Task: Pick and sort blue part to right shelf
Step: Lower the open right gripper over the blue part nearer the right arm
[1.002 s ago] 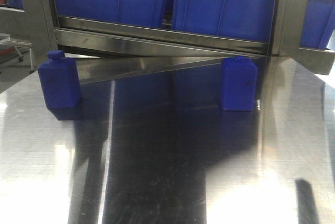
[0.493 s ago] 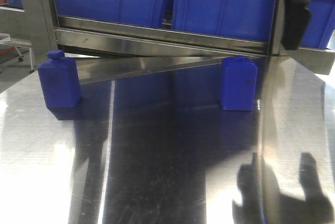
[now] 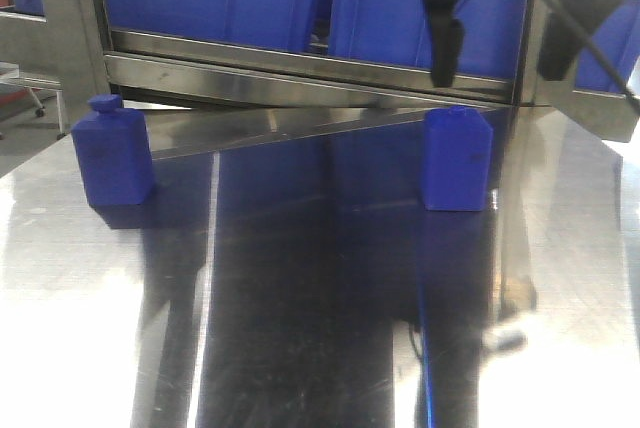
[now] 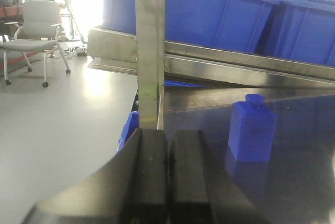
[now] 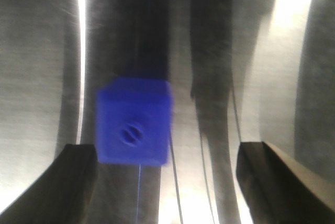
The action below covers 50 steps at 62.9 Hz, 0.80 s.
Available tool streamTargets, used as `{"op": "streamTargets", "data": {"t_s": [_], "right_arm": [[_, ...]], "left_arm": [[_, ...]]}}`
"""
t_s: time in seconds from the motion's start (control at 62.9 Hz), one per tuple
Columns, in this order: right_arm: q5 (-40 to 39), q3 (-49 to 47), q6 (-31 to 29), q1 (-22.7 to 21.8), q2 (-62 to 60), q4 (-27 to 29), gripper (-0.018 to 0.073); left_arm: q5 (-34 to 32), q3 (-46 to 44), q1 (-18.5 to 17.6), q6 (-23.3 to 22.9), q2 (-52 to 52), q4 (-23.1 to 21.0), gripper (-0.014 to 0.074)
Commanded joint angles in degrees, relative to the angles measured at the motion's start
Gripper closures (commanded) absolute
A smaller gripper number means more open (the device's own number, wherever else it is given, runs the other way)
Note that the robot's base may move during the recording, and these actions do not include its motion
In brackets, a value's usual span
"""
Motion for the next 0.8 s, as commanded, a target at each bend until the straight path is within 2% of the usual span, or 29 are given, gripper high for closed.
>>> {"op": "streamTargets", "data": {"t_s": [0.0, 0.27, 0.779], "right_arm": [[2.1, -3.6, 0.4, 0.0, -1.2, -0.1, -0.0053], [1.3, -3.9, 2.3, 0.0, 1.1, 0.1, -0.0053], [-0.6, -3.8, 2.3, 0.1, 3.6, 0.9, -0.0053]], "left_arm": [[-4.9, 1.3, -0.4, -0.6, -1.0, -0.5, 0.0473], [-4.9, 1.3, -0.4, -0.6, -1.0, -0.5, 0.0473], [-4.9, 1.3, -0.4, -0.6, -1.0, -0.5, 0.0473]]}}
